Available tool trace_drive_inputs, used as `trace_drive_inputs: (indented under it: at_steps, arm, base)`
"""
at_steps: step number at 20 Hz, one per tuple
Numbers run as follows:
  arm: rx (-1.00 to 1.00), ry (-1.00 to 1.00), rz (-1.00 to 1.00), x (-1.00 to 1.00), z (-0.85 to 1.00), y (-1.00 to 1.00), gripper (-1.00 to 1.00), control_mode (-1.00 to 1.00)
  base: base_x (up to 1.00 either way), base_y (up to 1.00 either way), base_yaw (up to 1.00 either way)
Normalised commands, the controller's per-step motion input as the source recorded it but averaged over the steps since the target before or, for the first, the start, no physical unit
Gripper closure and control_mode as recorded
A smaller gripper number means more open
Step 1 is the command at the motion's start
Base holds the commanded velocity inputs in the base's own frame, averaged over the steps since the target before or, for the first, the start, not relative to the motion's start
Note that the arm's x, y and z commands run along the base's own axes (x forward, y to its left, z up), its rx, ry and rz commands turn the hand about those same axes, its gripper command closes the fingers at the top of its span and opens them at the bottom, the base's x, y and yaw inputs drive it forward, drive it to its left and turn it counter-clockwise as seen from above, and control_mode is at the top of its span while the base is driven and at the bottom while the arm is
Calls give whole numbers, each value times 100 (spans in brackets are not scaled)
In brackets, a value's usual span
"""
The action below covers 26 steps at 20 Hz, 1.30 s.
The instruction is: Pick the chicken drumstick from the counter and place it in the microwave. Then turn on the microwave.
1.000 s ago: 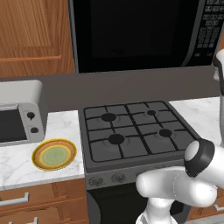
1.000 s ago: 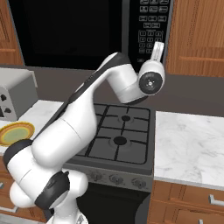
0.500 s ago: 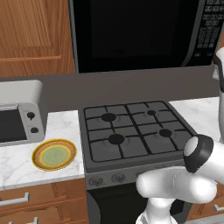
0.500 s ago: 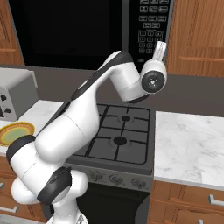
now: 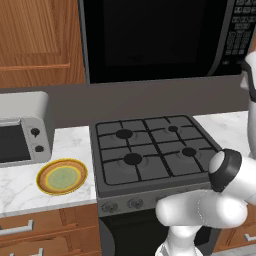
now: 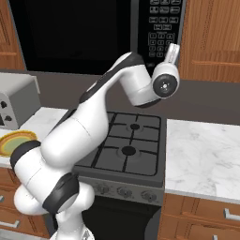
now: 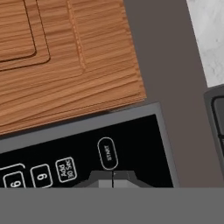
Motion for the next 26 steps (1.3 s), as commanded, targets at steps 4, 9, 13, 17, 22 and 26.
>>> trace_drive_inputs:
  at_steps: [4, 9, 13, 17, 22, 26]
  arm:
    - [3, 0, 0, 12, 0, -5, 100, -100]
    - [3, 0, 0, 13, 0, -6, 100, -100]
    - [3, 0, 0, 13, 0, -5, 100, -100]
    - [3, 0, 0, 14, 0, -4, 100, -100]
    - [4, 0, 0, 15, 0, -5, 100, -100]
    - [4, 0, 0, 14, 0, -5, 100, -100]
  base:
    - [0, 0, 0]
    - [0, 0, 0]
    - [0, 0, 0]
    - [0, 0, 0]
    - [0, 0, 0]
    - [0, 0, 0]
